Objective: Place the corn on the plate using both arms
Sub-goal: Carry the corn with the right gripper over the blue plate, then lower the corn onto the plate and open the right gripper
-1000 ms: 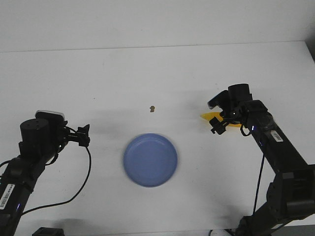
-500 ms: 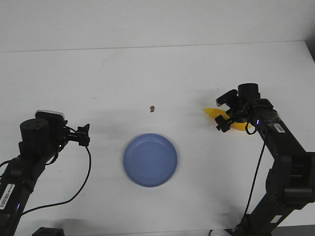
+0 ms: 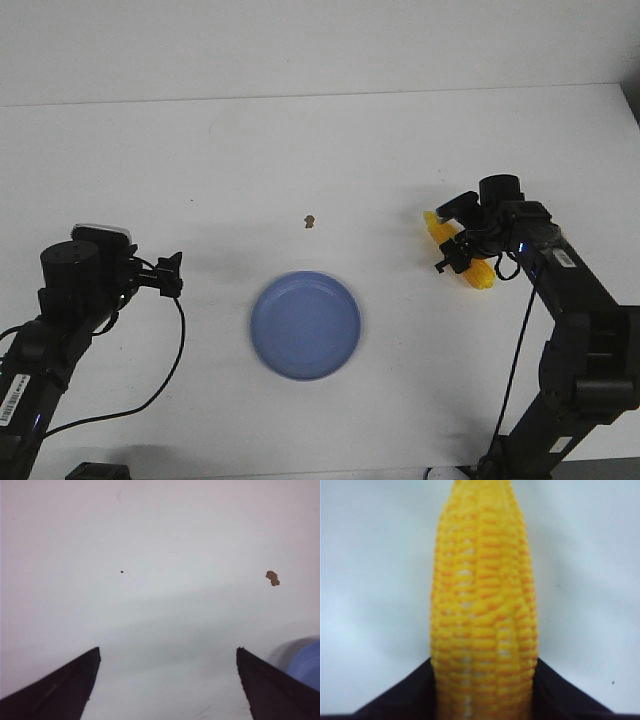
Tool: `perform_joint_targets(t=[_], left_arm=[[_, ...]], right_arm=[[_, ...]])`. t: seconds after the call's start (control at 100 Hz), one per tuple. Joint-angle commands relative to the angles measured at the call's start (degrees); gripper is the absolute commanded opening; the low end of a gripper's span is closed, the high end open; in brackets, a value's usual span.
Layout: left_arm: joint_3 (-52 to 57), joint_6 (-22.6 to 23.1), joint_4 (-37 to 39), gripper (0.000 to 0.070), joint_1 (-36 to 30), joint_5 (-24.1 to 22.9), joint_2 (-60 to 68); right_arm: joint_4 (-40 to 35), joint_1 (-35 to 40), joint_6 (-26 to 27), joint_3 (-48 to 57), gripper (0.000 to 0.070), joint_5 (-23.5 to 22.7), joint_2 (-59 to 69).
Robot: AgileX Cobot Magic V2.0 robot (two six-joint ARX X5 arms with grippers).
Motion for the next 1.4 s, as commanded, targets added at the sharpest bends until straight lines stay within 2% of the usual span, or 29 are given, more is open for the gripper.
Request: perform_joint_targets(t=[0.0,0.13,0.19,0.26,0.45,0.64,0.75,0.99,1.07,1.17,1.22,1.39], left_arm=[[0.57,-0.15,0.52,0.0556,-0.15,0.22,0.68],[0.57,-0.15,0.55,0.0556,-0.15,0.22,0.68],[0.57,-0.15,0.55,0.0556,-0.15,0.22,0.68],[0.57,-0.15,0.55,0.0556,-0.15,0.22,0.68],[0.57,-0.15,0.7,0.0556,-0.15,0.22,0.68],[0.57,-0.15,0.7,0.0556,-0.15,0.22,0.68],[0.57,-0.17,0.7,0.0556,-0.15,0.22,0.68],[0.57,-0.61,0.63,0.0556,-0.15,0.22,0.68],[0.57,-0.68,0.63,0.0556,-0.15,0.24,0.68],[0.57,-0.79,0.63,0.0556,-0.15,0.24,0.68],[0.57,-0.83,0.63,0.0556,-0.17,0.24,0.68],[0.57,-0.81,0.57,0.0556,-0.15,0.22,0.68]], right_arm=[[-0.11,0.63,2.29,1.62,0.0171,-3.69,-2.75],[-0.13,3.63,5.68,1.9,0.0172,-9.16,-8.11],[-0.28,6.27,7.28,1.9,0.0172,-10.1,-10.36],[-0.52,10.27,8.74,1.9,0.0173,-10.05,-12.09],[-4.26,23.43,8.76,1.9,0.0174,-9.29,-12.15],[-3.72,34.64,8.74,1.88,0.0176,-7.72,-9.68],[-3.19,38.71,8.74,1.88,0.0195,-4.9,-7.04],[-3.56,42.14,9.81,1.88,0.0216,-4.87,-2.23],[-3.15,42.93,9.9,1.88,0.0275,-4.87,-1.95],[-3.17,43.47,10.4,1.88,0.0487,-4.83,-1.95],[-3.21,43.52,10.69,1.88,0.0555,-4.83,-1.95],[-3.13,43.52,10.91,1.88,0.0567,-4.85,-1.95]])
